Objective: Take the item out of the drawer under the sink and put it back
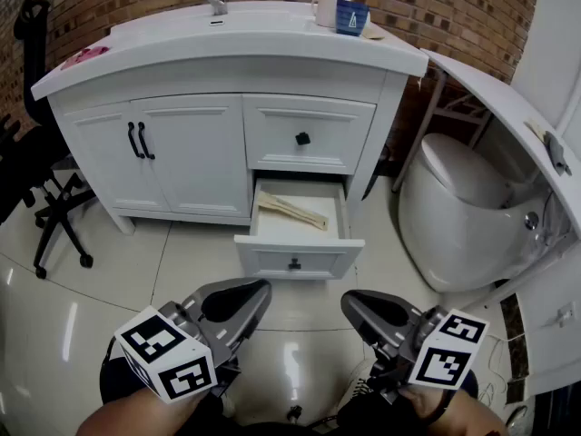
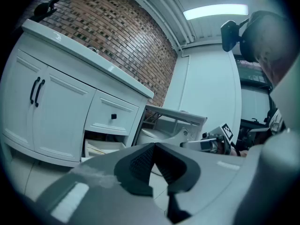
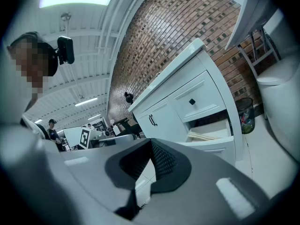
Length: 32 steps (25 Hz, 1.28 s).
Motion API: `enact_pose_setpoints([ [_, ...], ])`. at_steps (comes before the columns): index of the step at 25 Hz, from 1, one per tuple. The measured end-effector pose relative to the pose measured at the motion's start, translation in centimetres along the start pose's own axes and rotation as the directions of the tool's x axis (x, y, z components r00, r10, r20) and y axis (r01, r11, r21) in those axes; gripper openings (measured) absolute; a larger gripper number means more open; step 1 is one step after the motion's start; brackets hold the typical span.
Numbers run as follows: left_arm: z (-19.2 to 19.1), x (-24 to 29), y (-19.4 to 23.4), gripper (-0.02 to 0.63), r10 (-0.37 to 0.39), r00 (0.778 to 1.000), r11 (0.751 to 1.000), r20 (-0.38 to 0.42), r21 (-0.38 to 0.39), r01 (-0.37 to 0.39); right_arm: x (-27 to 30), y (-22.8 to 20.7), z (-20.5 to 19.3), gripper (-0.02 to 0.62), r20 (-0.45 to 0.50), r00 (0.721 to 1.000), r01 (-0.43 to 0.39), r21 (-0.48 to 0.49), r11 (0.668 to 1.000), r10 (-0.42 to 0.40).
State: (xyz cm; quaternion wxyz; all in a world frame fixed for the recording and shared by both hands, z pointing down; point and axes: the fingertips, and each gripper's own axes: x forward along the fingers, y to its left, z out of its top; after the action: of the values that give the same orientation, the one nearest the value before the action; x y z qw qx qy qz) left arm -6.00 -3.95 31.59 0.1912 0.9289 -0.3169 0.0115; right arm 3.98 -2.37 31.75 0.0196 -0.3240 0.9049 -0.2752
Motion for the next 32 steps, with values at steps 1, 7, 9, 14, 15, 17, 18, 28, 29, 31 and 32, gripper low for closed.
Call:
enact_pose_setpoints([
  [1,0.2,0.2,0.1,0.006,-0.004,1.0,1.0,0.003,0.0,0.004,0.3,0.0,0.2,0.005,0.003,1.0,-0.004,-0.005,1.0,0.004],
  [7,1.4,1.6,0.4,0.006,-0.019,0.999,1.0,0.029,0.015,0.019,1.8,-0.7,1.5,0.005,0.017,1.0,-0.022,0.005,1.0,0.022],
  [9,1.9,2.1,0.8,0.006,-0.013,0.999,0.999,0.033,0.045,0.011,2.4,-1.6,1.9,0.005,0.021,1.0,-0.018,0.011,1.0,0.017],
  [14,3.0,3.2,3.5,0.006,0.017,0.999,0.999,0.041,0.049,-0.019,3.5,-4.9,3.5,0.005,0.039,0.999,0.031,-0.009,0.999,-0.031],
  [15,3.1,3.3,4.2,0.006,0.026,0.999,0.998,0.043,0.05,-0.028,3.7,-5.5,3.8,0.005,0.045,0.998,0.037,-0.005,0.999,-0.037],
  [17,3.4,3.6,5.4,0.006,0.047,0.998,0.997,0.044,0.062,-0.05,4.1,-6.6,4.3,0.005,0.056,0.997,0.044,0.014,0.999,-0.045],
  [18,3.5,3.7,6.0,0.006,0.056,0.997,0.996,0.044,0.069,-0.059,4.3,-7.1,4.6,0.005,0.061,0.997,0.046,0.024,0.999,-0.047],
  [28,4.9,6.2,10.0,0.006,0.142,0.989,0.915,-0.036,0.386,-0.117,5.6,-8.9,4.9,0.005,0.068,0.996,0.062,0.037,0.997,-0.064],
  [29,5.3,6.8,10.3,0.006,0.152,0.987,0.893,-0.05,0.435,-0.115,5.6,-8.9,5.0,0.005,0.072,0.995,0.064,0.037,0.997,-0.067],
  [31,6.0,8.1,11.2,0.006,0.177,0.981,0.842,-0.084,0.529,-0.106,5.3,-8.9,5.0,0.005,0.079,0.994,0.074,0.042,0.996,-0.077],
  [32,6.3,8.8,11.6,0.006,0.19,0.976,0.811,-0.103,0.577,-0.097,5.2,-8.9,5.0,0.005,0.078,0.993,0.079,0.045,0.996,-0.083],
])
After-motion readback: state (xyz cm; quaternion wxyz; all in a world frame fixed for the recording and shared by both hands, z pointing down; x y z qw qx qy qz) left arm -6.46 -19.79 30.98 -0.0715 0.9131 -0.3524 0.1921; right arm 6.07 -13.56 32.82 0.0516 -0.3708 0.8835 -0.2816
